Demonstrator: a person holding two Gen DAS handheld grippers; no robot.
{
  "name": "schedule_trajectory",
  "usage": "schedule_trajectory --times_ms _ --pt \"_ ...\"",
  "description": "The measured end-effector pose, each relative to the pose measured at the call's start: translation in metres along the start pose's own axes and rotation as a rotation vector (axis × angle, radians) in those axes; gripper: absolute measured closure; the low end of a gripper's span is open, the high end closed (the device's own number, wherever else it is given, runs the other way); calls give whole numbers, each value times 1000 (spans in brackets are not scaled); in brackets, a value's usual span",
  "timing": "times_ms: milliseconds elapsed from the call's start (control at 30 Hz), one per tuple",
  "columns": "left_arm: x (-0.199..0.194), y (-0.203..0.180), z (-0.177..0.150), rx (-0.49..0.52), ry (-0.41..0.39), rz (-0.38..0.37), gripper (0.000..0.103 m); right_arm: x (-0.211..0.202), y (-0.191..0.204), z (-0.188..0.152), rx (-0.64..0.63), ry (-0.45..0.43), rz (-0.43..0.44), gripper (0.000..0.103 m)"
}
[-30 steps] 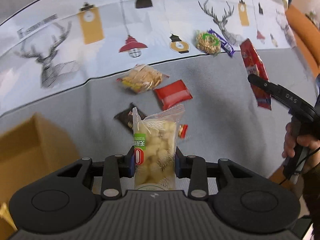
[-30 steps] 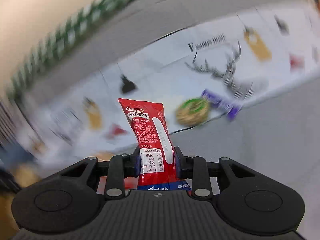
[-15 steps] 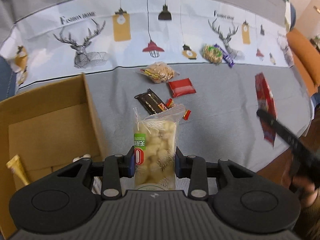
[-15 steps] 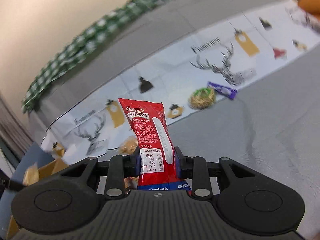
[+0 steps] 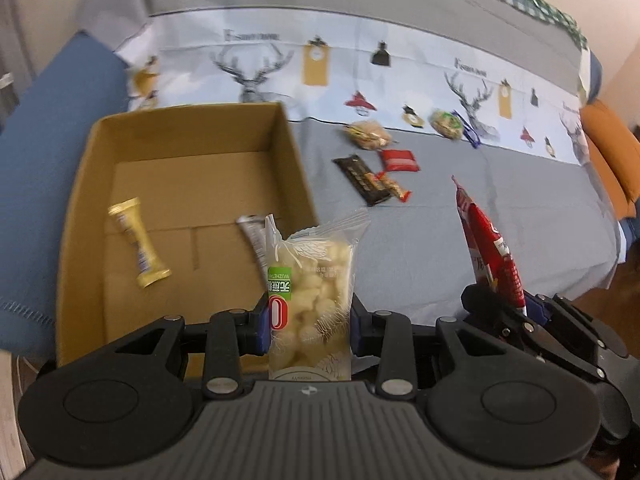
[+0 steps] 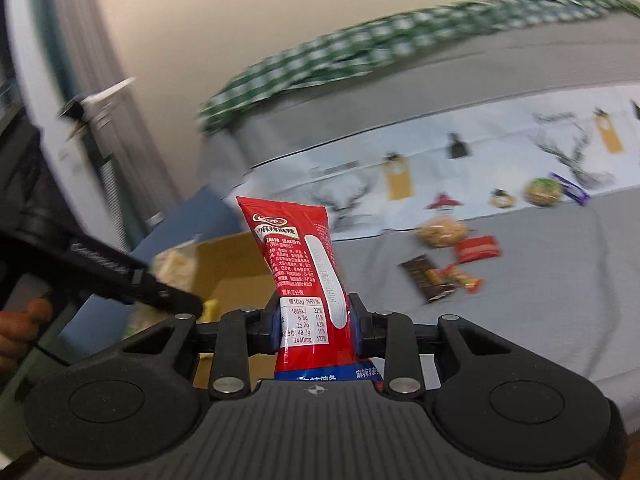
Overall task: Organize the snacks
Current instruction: 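Carry the puff bag and red wafer pack into the box with both tools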
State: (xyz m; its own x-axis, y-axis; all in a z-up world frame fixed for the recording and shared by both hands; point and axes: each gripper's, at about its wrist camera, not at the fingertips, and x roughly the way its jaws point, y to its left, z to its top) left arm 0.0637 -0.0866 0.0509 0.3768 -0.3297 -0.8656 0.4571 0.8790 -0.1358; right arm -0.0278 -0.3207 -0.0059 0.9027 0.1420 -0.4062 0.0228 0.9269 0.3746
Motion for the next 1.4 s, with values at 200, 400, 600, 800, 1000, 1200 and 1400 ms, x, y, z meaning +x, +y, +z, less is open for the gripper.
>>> schedule_trajectory --times_ms 200,400,600,800,1000,1200,1400 --pt "-26 27 -38 -32 -39 25 63 -11 58 -14 -118 12 44 70" --pt "-40 47 -58 -46 -86 72 63 -18 89 -21 -184 30 64 70" --pt "-46 53 -63 -62 -104 49 63 -21 108 -24 -237 38 71 70" --pt "-44 59 -63 -77 -106 46 63 -21 116 -24 -263 45 72 70" --pt "-42 59 -62 -75 -108 50 63 -20 117 -24 -268 50 72 70" --pt "-41 58 -60 -76 -102 49 63 -17 114 -23 -266 58 75 70" --pt "-39 59 -60 -78 -99 49 63 -15 112 -23 -262 65 73 70"
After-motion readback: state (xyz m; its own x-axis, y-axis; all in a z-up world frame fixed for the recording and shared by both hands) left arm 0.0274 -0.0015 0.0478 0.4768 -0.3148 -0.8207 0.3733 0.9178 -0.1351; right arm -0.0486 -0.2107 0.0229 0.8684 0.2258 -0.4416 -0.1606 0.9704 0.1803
